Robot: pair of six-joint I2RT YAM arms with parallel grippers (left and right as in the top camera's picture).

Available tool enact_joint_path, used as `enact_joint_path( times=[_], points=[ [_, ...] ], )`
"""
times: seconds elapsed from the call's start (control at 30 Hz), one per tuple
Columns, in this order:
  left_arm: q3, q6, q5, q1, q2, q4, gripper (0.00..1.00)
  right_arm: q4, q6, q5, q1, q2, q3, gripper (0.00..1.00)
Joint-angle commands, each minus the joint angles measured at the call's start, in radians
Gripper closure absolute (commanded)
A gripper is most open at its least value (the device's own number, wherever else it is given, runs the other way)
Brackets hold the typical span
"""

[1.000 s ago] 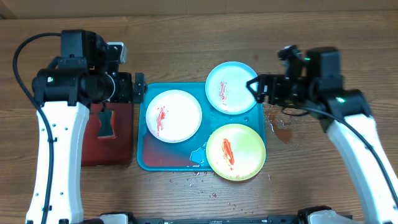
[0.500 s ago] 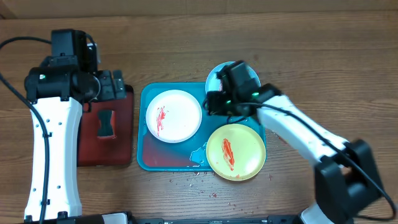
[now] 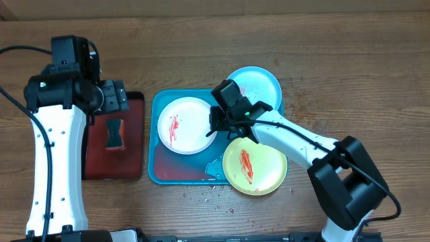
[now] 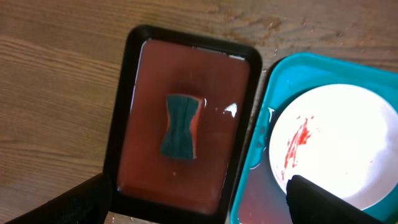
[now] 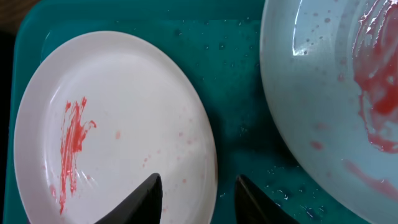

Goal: Clean dirty plates on tray and stack at the side

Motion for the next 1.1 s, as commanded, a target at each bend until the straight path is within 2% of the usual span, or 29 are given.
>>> enact_joint_path(
  times=[0.0,0.1,0.37,0.47,0.53,0.63,0.73,0.77,1.07],
  points=[
    [-0.039,-0.009,-0.013,0.006,0.009,0.01,0.11,0.007,0.041,0.024,0.001,0.033,0.022,0.63],
    [-0.064,-0.01,-0.036,0.006,0.009,0.023,0.11,0.007,0.041,0.024,0.0,0.055,0.022,0.64],
    [-0.138,-0.011,-0.089,0.006,0.009,0.088,0.12,0.022,0.054,0.017,0.001,0.097,0.022,0.76],
    [-0.181,-0.01,-0.091,0.006,0.009,0.132,0.14,0.014,0.079,0.017,0.005,0.114,0.022,0.86],
    [-0.205,-0.01,-0.105,0.006,0.009,0.156,0.17,0.01,0.098,0.017,0.005,0.115,0.021,0.92],
    [-0.249,-0.01,-0.133,0.006,0.009,0.19,0.23,0.003,0.1,0.017,0.005,0.115,0.021,0.96],
    [-0.293,-0.008,-0.168,0.006,0.009,0.222,0.46,-0.005,0.1,0.017,0.005,0.115,0.021,0.96],
    [-0.312,-0.007,-0.176,0.006,0.009,0.243,0.49,-0.008,0.1,0.017,0.005,0.115,0.021,0.96],
    [-0.457,0.185,-0.159,0.007,0.011,0.484,0.5,-0.019,0.1,0.017,0.005,0.115,0.021,0.96]
  ],
)
